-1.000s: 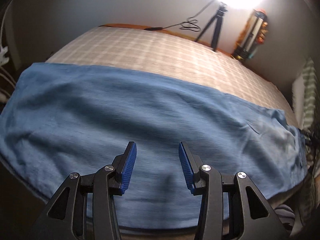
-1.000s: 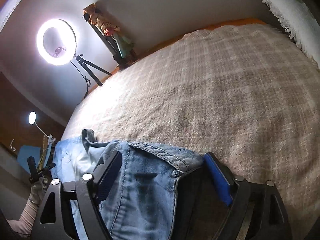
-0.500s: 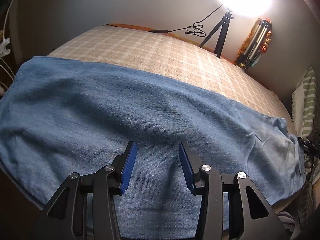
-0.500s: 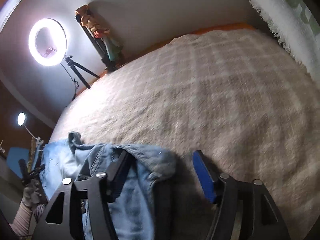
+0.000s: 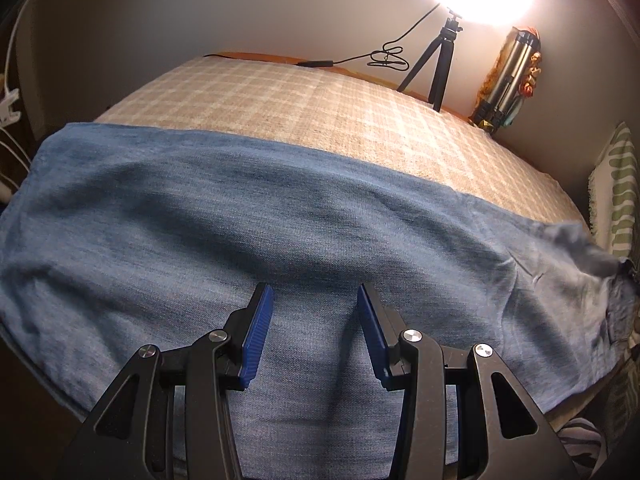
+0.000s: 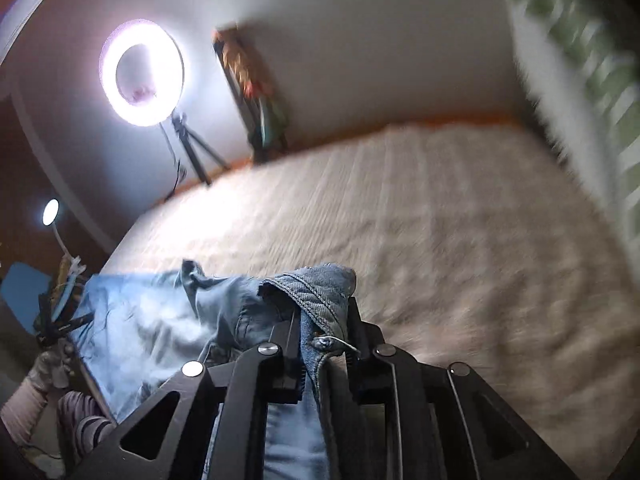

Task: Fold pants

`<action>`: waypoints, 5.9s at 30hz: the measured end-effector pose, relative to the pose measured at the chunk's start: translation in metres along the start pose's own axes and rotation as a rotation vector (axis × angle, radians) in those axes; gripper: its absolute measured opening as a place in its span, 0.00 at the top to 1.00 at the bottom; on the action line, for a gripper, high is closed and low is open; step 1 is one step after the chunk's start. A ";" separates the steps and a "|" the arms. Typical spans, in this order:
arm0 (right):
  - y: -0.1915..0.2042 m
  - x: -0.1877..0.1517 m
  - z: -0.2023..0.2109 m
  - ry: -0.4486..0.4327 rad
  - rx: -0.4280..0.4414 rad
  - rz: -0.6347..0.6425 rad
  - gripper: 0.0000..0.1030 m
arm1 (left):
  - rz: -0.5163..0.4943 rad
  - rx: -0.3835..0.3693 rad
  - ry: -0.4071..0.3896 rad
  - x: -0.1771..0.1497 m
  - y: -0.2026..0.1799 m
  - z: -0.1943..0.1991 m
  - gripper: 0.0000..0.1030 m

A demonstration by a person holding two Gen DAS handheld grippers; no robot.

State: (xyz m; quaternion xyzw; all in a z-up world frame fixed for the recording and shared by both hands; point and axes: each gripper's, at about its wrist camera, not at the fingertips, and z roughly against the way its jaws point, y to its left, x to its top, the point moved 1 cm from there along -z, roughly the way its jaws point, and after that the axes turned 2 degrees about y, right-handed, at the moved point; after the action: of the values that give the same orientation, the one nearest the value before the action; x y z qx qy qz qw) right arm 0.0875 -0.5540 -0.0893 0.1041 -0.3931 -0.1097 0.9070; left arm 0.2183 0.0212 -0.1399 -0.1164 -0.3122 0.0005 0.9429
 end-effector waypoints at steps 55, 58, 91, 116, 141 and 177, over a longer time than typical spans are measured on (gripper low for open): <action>0.254 0.002 -0.076 0.196 0.141 0.300 0.33 | 0.653 0.013 -0.185 -0.068 0.253 0.119 0.34; 0.269 -0.003 -0.067 0.191 0.142 0.296 0.33 | 0.752 -0.036 -0.195 -0.072 0.282 0.114 0.34; 0.368 -0.010 -0.075 0.214 0.144 0.405 0.33 | 0.741 -0.001 -0.271 -0.032 0.304 0.074 0.62; 0.548 0.008 -0.219 0.529 0.564 0.407 0.21 | 0.186 -0.188 -0.338 -0.001 0.122 0.080 0.82; 0.567 -0.018 -0.358 0.701 0.622 0.028 0.70 | 0.007 -0.360 -0.265 -0.013 0.031 0.082 0.89; 0.539 -0.001 -0.364 0.676 0.538 0.116 0.67 | -0.464 -0.107 -0.117 -0.043 -0.050 -0.001 0.59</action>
State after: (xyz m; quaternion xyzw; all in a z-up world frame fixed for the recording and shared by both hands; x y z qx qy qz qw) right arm 0.4178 -0.0025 -0.1851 0.3447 -0.0938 0.0879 0.9299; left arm 0.1806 -0.0309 -0.1557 -0.0909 -0.3841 -0.2260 0.8906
